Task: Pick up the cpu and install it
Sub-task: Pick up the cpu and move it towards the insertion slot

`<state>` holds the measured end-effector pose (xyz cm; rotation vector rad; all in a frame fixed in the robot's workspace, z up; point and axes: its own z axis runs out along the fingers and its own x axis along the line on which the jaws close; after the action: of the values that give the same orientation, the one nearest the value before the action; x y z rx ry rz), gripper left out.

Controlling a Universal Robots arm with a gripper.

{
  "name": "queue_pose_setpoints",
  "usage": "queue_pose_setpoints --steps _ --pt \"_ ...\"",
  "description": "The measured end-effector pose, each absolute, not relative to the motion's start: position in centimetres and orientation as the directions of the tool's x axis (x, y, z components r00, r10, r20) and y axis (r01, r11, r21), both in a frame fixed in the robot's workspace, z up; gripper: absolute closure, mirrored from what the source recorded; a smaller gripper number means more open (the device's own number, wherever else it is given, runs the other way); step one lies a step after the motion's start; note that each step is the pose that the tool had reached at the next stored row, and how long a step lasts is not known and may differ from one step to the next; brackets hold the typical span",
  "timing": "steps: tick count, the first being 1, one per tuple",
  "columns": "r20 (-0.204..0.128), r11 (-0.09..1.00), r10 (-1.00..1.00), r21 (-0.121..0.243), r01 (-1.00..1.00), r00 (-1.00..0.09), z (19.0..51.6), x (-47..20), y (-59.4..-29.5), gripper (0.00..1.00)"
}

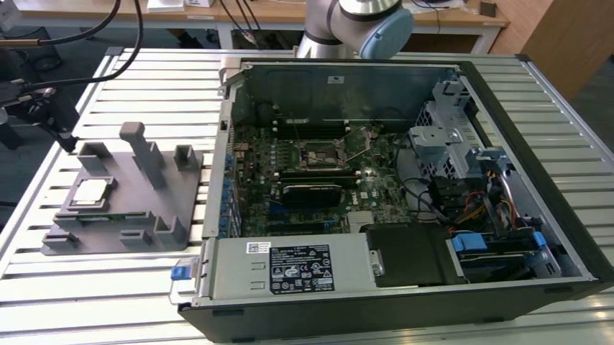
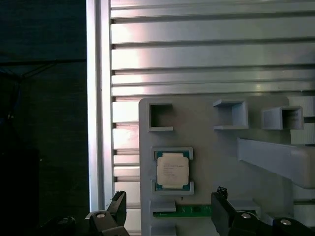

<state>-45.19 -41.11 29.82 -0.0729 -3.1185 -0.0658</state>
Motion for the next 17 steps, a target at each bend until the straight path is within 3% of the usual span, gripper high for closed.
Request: queue_pose_setpoints --steps 17 --pt "0.022 0.999 0.034 0.042 0.035 -0.999 28.5 -45.2 -41.1 0.22"
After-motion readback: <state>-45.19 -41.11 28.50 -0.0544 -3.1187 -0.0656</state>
